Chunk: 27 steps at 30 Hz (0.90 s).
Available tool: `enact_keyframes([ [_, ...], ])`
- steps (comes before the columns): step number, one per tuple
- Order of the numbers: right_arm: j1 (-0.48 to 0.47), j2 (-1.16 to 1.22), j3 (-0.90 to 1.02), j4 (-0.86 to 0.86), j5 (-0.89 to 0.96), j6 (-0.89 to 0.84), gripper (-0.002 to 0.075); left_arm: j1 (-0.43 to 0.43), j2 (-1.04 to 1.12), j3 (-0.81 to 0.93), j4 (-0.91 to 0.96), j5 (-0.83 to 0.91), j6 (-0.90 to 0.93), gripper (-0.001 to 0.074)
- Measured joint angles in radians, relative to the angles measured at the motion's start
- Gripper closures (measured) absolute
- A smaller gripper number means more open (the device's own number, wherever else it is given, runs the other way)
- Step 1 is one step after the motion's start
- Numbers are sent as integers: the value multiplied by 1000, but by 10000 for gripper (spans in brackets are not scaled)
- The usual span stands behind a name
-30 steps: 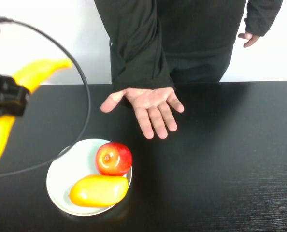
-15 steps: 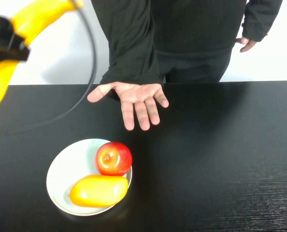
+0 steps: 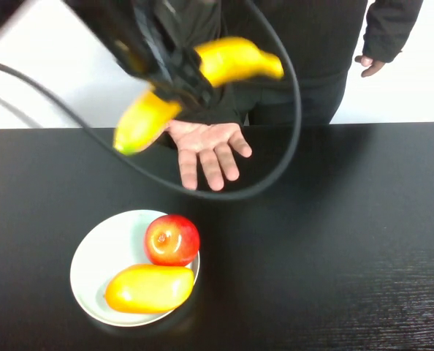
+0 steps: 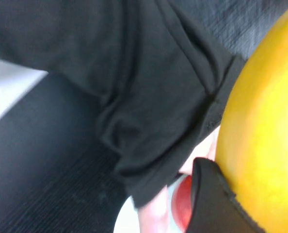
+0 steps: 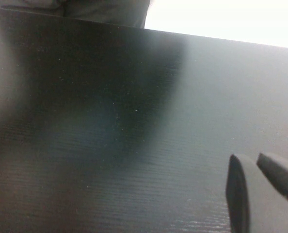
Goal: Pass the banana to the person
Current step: Hand the grabbed banana to the person
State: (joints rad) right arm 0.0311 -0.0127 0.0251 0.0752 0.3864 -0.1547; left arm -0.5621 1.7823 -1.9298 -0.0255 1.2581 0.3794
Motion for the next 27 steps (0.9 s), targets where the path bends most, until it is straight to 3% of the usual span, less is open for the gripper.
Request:
enact_keyframes([
  [11, 0, 0, 0, 0, 0, 0, 736, -40, 153, -2, 119, -10, 49, 455],
  [18, 0, 0, 0, 0, 0, 0, 736, -40, 154, -8, 85, -12, 91, 448],
  [23, 0, 0, 0, 0, 0, 0, 736, -40, 154, -8, 81, -12, 91, 305],
  [27, 0, 0, 0, 0, 0, 0, 736, -40, 145, -8, 81, -12, 91, 259],
])
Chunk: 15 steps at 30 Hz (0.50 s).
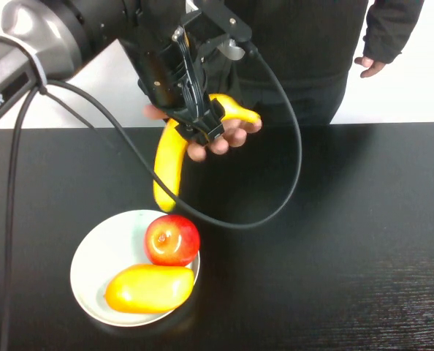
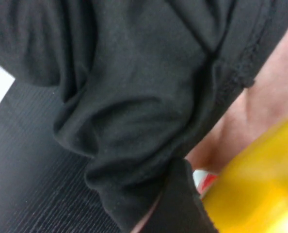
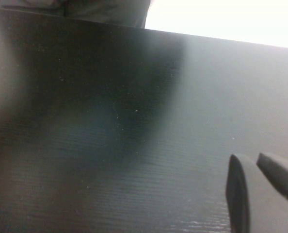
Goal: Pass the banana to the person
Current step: Hand the grabbed banana to the person
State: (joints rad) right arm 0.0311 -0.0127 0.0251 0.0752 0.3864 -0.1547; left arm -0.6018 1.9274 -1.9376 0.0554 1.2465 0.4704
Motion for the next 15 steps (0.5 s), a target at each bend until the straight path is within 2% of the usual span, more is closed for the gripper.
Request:
enact_keyframes([
  [6, 0, 0, 0, 0, 0, 0, 736, 0, -49, 0, 4, 0, 0, 267],
  [15, 0, 0, 0, 0, 0, 0, 736, 0, -78, 0, 12, 2, 0, 491],
])
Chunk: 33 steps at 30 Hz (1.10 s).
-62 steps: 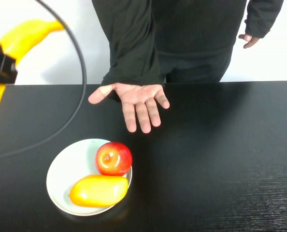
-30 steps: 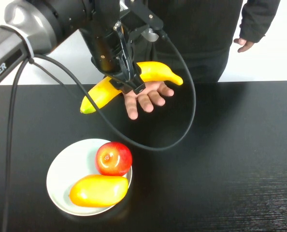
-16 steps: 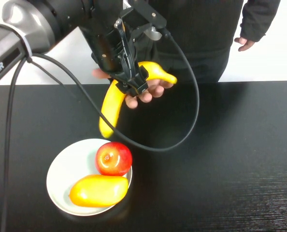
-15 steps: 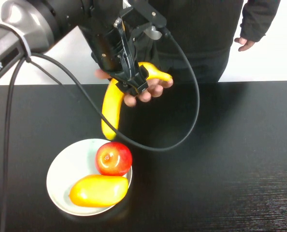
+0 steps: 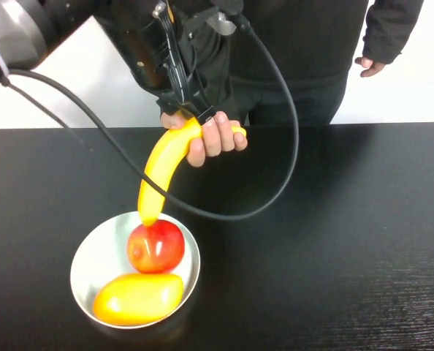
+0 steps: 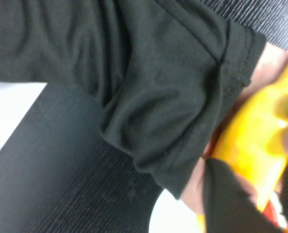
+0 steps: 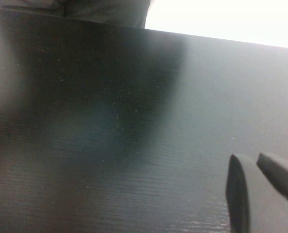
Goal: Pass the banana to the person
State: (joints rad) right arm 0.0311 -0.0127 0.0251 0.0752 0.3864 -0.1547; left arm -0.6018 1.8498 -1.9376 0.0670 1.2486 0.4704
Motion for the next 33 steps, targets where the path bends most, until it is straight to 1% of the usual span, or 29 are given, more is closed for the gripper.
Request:
enact_keyframes([
  [4, 0, 0, 0, 0, 0, 0, 736, 0, -39, 0, 0, 1, 0, 657],
  [6, 0, 0, 0, 0, 0, 0, 736, 0, -71, 0, 0, 1, -11, 701],
  [9, 0, 0, 0, 0, 0, 0, 736, 0, -139, 0, 2, 2, -59, 726],
  [13, 0, 0, 0, 0, 0, 0, 736, 0, -246, 5, 2, 5, -134, 735],
  [16, 0, 0, 0, 0, 0, 0, 736, 0, -354, 61, 2, 5, -167, 736],
  [19, 0, 0, 0, 0, 0, 0, 736, 0, -491, 186, 2, 3, -188, 736],
  [23, 0, 0, 0, 0, 0, 0, 736, 0, -706, 401, 0, -62, -223, 736],
  [26, 0, 0, 0, 0, 0, 0, 736, 0, -870, 592, -12, -139, -255, 736],
  [31, 0, 0, 0, 0, 0, 0, 736, 0, -1159, 944, -31, -338, -326, 737],
  [33, 0, 0, 0, 0, 0, 0, 736, 0, -1247, 1056, -35, -392, -362, 737],
])
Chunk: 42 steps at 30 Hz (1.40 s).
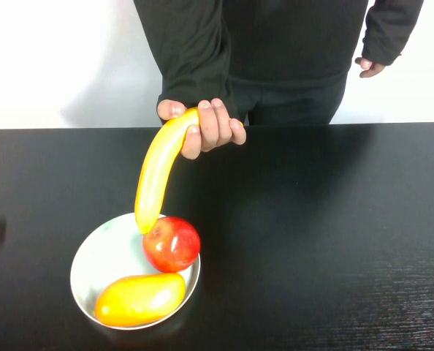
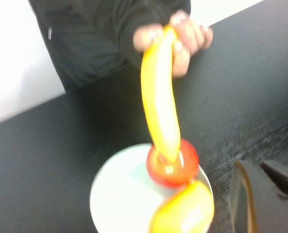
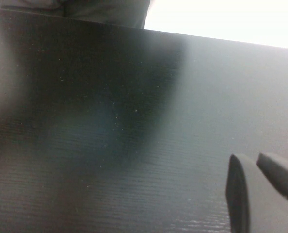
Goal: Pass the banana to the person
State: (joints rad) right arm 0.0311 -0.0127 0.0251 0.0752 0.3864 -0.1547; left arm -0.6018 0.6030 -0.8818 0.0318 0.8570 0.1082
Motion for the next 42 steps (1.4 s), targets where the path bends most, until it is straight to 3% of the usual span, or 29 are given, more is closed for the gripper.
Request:
enact_keyframes([
  [7, 0, 0, 0, 0, 0, 0, 736, 0, -160, 274, 0, -54, -41, 738],
  [15, 0, 0, 0, 0, 0, 0, 736, 0, -165, 340, 58, -33, -67, 738],
  [19, 0, 0, 0, 0, 0, 0, 736, 0, -179, 375, 87, -174, -77, 738],
  [24, 0, 0, 0, 0, 0, 0, 736, 10, -269, 564, 154, -551, -124, 738],
  [29, 0, 0, 0, 0, 0, 0, 736, 136, -433, 782, 86, -888, -108, 738],
  [32, 0, 0, 0, 0, 0, 0, 736, 249, -533, 875, 58, -979, -127, 738],
  [37, 0, 0, 0, 0, 0, 0, 736, 393, -613, 907, 49, -943, -200, 738],
  [42, 0, 0, 0, 0, 0, 0, 736, 422, -615, 907, 41, -788, -216, 738],
])
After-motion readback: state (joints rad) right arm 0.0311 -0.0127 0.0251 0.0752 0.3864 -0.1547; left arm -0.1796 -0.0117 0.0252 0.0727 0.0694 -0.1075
